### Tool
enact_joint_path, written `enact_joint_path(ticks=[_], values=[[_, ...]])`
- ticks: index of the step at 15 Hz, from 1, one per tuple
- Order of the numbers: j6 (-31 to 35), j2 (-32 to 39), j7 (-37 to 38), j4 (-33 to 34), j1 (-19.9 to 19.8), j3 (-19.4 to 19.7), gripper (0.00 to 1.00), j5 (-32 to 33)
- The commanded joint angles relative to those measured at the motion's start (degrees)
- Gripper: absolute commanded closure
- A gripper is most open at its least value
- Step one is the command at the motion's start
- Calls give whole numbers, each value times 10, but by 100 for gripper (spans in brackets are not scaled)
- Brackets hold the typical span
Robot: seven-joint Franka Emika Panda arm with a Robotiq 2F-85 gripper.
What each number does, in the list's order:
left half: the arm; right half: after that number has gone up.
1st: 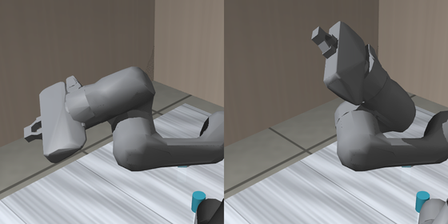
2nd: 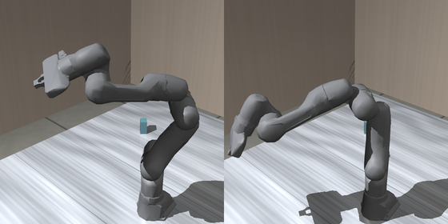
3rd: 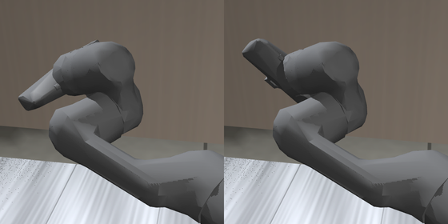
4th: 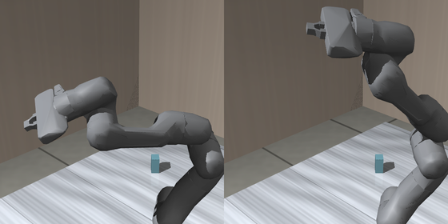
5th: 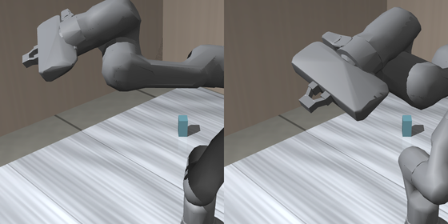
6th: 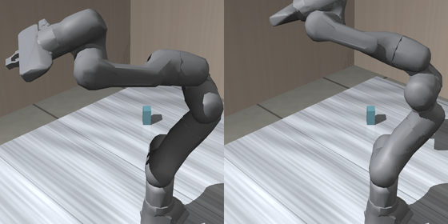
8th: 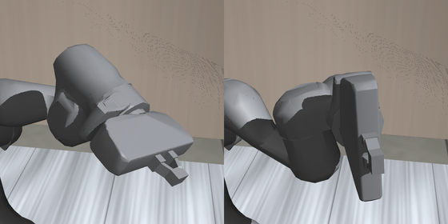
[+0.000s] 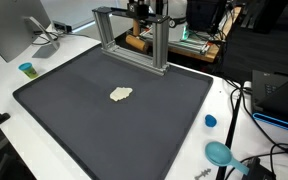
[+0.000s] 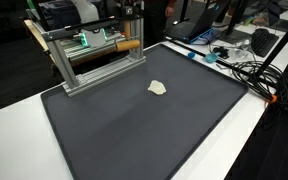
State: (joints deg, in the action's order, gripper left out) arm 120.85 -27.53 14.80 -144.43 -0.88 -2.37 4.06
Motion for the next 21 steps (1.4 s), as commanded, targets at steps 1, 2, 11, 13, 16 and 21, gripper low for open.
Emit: enact_joint_path(ticks=[1, 2, 11, 13, 16, 21], values=[[25, -58, -9, -57, -8, 11, 79, -21], [29, -72, -17, -69, -8, 17, 79, -26], [29, -122, -109, -115, -2, 56, 21, -57], [36, -134, -127, -126, -9, 62, 7, -51], [45, -173, -140, -147, -30, 74, 0, -36], [56, -216, -188, -130, -37, 130, 0, -67]])
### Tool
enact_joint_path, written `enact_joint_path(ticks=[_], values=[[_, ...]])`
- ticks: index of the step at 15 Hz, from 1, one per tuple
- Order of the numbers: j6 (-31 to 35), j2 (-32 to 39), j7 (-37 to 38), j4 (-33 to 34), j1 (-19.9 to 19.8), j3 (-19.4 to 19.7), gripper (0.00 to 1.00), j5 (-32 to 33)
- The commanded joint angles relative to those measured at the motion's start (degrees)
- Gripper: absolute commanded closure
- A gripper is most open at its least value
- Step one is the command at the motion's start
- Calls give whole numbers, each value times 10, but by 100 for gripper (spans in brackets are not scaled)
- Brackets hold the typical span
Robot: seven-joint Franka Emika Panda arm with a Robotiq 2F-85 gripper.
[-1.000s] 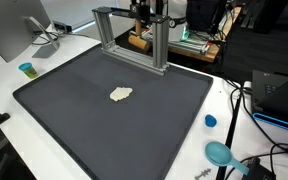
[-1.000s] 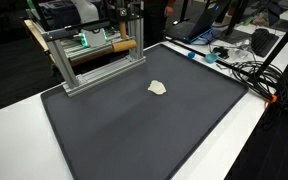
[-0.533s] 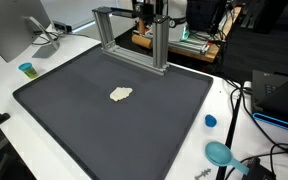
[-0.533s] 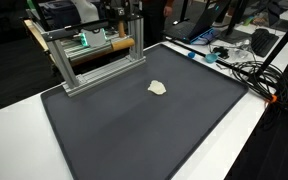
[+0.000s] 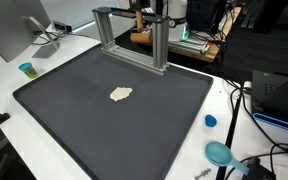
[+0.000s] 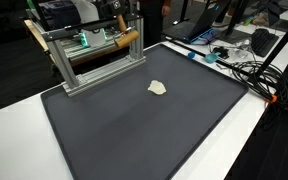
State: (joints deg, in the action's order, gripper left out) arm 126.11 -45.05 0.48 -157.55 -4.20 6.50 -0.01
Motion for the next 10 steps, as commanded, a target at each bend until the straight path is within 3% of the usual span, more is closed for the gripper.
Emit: enact_joint_path(ticks=[1, 5, 9, 10], values=[[-1, -44, -61, 4, 0, 60, 0, -36], [-10, -38, -127, 5, 20, 110, 0, -75], [54, -39, -145, 4, 12, 104, 0, -73], [27, -36, -133, 4, 4, 98, 0, -66]])
